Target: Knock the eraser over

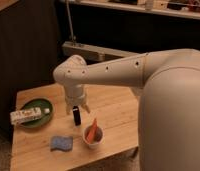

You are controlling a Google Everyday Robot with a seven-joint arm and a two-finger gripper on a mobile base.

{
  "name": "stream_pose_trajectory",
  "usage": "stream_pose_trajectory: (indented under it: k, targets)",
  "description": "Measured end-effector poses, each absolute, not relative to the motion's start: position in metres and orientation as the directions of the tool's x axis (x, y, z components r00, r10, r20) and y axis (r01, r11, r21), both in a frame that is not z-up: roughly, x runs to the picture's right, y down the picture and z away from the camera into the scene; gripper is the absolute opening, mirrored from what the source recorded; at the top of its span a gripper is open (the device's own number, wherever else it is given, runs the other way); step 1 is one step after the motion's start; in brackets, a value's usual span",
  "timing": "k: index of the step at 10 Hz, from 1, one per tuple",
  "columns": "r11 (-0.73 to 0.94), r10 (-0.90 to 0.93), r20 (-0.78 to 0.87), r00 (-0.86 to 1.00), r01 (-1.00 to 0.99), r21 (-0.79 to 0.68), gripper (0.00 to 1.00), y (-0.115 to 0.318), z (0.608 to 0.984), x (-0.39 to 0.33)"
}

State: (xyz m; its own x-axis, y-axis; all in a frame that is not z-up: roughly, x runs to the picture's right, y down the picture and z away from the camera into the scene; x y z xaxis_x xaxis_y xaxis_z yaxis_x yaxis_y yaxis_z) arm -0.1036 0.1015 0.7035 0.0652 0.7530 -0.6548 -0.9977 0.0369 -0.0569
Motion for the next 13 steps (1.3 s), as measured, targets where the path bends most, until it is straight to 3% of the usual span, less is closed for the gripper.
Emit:
stream_pose_trajectory:
  k: [7, 10, 11, 13]
  targets:
    - [0.05, 0.776, -0.626, 0.082, -0.996, -0.068, 0.65, 0.098, 0.696, -0.108]
    - [0.046, 0.817, -0.561, 0.134, -0.985, -0.169, 0.65, 0.067, 0.651, -0.114]
    - [0.045, 0.827, -0.538, 0.16, -0.974, -0.221, 0.62, 0.054, 0.628, -0.119]
    - [0.048, 0.837, -0.501, 0.222, -0.94, -0.338, 0.45, 0.036, 0.594, -0.132]
